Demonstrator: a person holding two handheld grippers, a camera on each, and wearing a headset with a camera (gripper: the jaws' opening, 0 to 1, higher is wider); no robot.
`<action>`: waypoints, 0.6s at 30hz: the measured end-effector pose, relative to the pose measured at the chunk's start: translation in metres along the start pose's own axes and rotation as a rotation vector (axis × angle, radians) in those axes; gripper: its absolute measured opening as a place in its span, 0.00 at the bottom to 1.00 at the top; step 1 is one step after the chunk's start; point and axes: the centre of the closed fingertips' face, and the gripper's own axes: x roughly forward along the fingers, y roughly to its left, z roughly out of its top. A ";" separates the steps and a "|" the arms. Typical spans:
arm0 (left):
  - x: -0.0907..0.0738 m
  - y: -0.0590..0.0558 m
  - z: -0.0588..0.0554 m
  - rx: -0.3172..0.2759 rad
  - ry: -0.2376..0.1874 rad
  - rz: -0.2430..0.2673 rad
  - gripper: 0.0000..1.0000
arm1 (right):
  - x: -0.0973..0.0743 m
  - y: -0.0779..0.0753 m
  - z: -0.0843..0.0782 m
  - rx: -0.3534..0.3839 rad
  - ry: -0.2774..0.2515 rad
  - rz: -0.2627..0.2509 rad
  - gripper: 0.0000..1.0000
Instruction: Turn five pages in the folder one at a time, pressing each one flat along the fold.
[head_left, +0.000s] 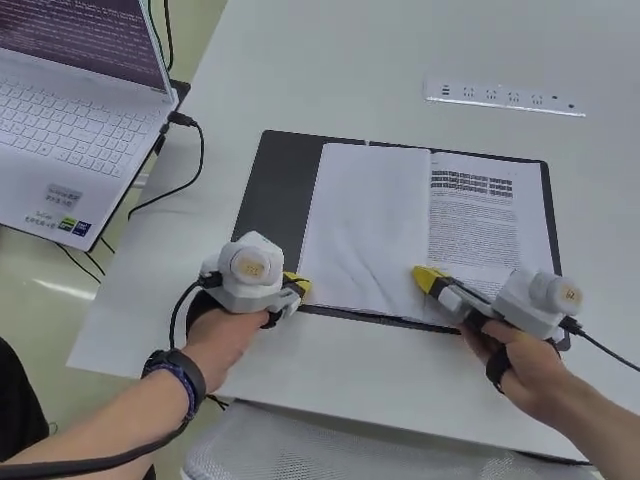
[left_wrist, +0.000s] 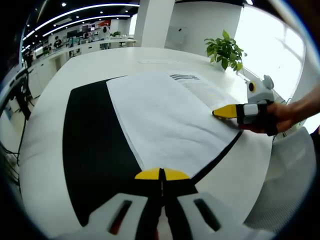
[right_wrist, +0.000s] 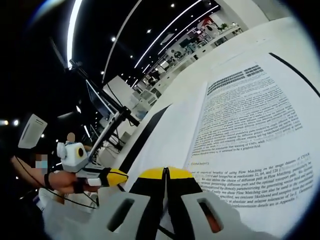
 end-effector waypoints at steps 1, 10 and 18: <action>0.000 0.000 0.000 0.000 0.000 0.000 0.00 | -0.001 0.000 -0.001 0.000 0.003 0.002 0.00; 0.000 0.000 0.000 0.004 0.000 0.003 0.00 | -0.015 0.002 -0.020 -0.007 0.028 0.017 0.00; 0.000 0.000 0.000 0.001 0.000 -0.002 0.00 | -0.021 0.004 -0.031 -0.005 0.051 0.027 0.00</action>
